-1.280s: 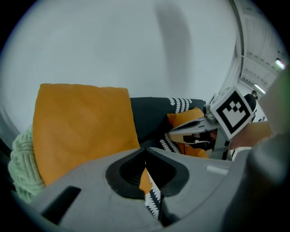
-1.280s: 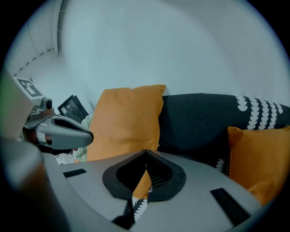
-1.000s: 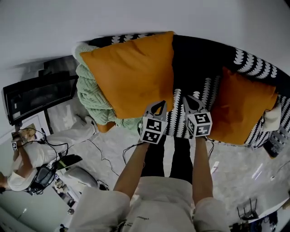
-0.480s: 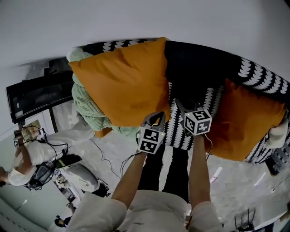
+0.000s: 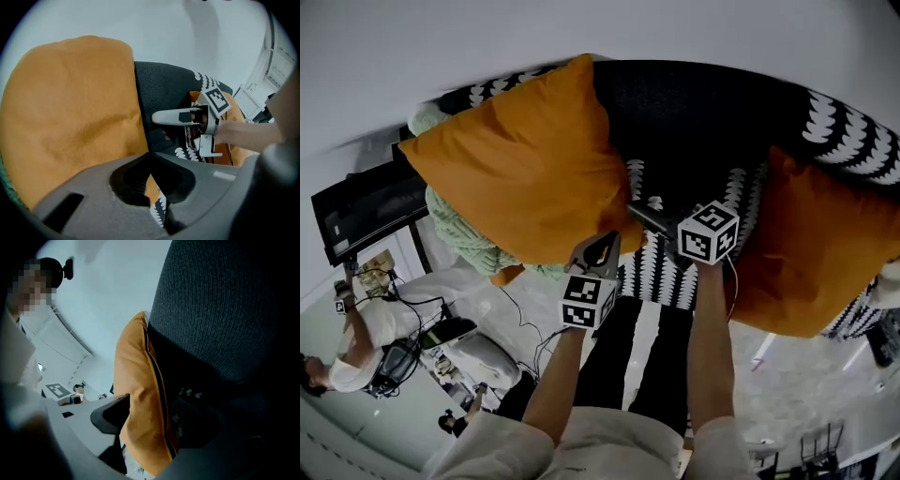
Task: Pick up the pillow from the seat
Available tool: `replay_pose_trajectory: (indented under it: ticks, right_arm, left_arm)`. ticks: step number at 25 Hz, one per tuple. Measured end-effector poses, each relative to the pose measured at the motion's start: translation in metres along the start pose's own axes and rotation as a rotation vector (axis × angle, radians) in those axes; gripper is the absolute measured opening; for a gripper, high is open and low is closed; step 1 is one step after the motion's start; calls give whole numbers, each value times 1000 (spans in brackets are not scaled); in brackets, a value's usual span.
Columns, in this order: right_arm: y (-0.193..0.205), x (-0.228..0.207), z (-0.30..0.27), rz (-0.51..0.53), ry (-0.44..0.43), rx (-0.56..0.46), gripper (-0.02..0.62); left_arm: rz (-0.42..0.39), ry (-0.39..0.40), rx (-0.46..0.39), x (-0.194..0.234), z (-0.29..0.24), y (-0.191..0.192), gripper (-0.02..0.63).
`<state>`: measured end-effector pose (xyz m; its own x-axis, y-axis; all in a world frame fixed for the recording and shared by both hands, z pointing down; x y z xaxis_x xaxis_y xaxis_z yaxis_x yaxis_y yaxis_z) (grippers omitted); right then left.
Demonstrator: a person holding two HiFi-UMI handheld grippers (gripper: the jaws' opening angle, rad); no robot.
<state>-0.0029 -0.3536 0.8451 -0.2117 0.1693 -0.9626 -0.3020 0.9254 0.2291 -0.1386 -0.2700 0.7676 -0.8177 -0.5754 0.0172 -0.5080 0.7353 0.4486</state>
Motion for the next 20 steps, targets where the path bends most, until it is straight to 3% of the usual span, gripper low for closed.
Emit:
replay_pose_trajectory:
  ticks: [4,8,16,20]
  right_arm:
    - [8,-7,-23,-55,-132,58,361]
    - [18,-14,-46,-50,-168,153,447]
    - [45,-18,-105,15,-245,367,523]
    - [48,-25,-122,11,-220,371,532]
  left_arm:
    - [1,19,35,-5,-8,15,9]
    - [34,39,58,-14,-14,31,9]
    - [72,63,49,-3,-14,46,9]
    - [132,35,35,8,-9,61,9]
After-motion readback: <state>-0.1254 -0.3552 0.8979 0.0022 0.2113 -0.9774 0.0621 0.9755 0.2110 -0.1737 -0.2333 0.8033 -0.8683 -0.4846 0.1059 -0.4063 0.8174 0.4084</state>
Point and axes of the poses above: the fingertips, and each gripper's own axes: z backward along the fingers, x to its left, y out of its underside, the point moved 8 cm from there along z, backward along the fingers, and after that the axes turned 14 degrees about -z, right-handed, at the moved point
